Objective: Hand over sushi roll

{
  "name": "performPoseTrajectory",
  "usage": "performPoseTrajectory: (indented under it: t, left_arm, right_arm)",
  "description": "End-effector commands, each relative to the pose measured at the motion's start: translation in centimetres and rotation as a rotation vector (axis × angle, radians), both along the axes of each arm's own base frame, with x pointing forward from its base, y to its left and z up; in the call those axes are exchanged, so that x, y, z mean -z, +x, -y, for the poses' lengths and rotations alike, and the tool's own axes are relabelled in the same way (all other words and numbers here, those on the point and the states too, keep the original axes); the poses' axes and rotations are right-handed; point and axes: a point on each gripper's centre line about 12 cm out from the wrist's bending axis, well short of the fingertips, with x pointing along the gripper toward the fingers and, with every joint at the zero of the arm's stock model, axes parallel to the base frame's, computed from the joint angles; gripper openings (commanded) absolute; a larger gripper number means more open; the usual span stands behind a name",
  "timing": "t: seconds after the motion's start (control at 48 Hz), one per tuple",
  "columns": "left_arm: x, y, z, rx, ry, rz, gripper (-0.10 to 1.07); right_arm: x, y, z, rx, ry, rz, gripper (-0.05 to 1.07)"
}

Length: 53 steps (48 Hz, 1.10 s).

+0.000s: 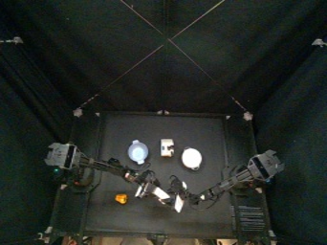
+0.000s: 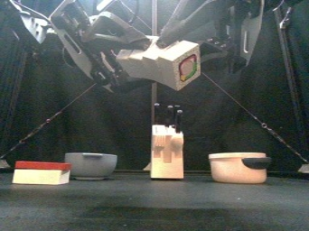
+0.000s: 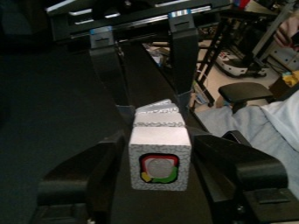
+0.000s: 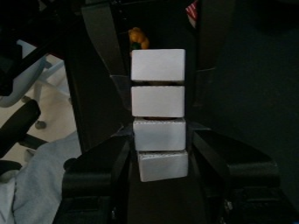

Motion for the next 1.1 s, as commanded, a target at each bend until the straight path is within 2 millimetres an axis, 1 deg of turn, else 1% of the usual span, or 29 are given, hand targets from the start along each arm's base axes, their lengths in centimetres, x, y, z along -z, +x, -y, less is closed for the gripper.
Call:
performPoseTrajectory:
  t: [0.0, 0.146, 0.229, 0.312, 0.438, 0.729, 0.812, 1.083]
  left_arm:
    - [-1.32, 0.46, 0.29, 0.029, -0.003, 0.053, 0.78]
    - [-1.52, 0.40, 0.39, 0.047, -0.027, 0.064, 0.60]
    - [-1.56, 0.43, 0.23, 0.041, -0.039, 0.061, 0.53]
    - [-1.56, 0.45, 0.12, 0.037, -0.045, 0.057, 0.49]
    - [-1.45, 0.43, 0.06, 0.034, -0.048, 0.053, 0.49]
    - [-1.40, 0.48, -0.12, 0.029, -0.048, 0.052, 0.49]
    - [-1.33, 0.44, -0.17, 0.030, -0.045, 0.050, 0.49]
    - [-1.30, 0.43, -0.24, 0.026, -0.048, 0.049, 0.49]
  right_arm:
    - [-1.43, 0.35, 0.06, 0.004, 0.012, 0.036, 0.67]
    - [-1.34, 0.41, 0.10, 0.009, 0.016, 0.032, 0.68]
    - [-1.32, 0.45, 0.09, 0.010, 0.017, 0.032, 0.68]
    - [-1.20, 0.50, 0.13, 0.011, 0.016, 0.029, 0.69]
    - [-1.21, 0.50, 0.17, 0.013, 0.013, 0.030, 0.74]
    - [-1.27, 0.52, 0.11, 0.012, 0.012, 0.032, 0.99]
    - [-1.33, 0.47, 0.22, 0.017, 0.014, 0.033, 1.02]
    - [-1.43, 0.25, 0.31, 0.017, 0.015, 0.034, 1.03]
